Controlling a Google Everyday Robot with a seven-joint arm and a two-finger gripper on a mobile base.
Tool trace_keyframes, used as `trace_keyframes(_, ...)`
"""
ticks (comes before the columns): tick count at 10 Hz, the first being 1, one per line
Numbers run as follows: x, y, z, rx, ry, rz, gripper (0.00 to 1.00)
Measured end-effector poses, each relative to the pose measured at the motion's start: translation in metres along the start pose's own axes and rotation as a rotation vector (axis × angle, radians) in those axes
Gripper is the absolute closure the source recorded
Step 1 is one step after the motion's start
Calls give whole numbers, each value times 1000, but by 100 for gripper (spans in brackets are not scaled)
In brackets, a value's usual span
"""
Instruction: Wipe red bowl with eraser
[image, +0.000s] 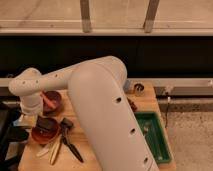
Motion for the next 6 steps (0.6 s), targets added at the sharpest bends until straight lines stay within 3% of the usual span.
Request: trace_keyframes(6, 48, 26, -14, -21, 23, 48, 100)
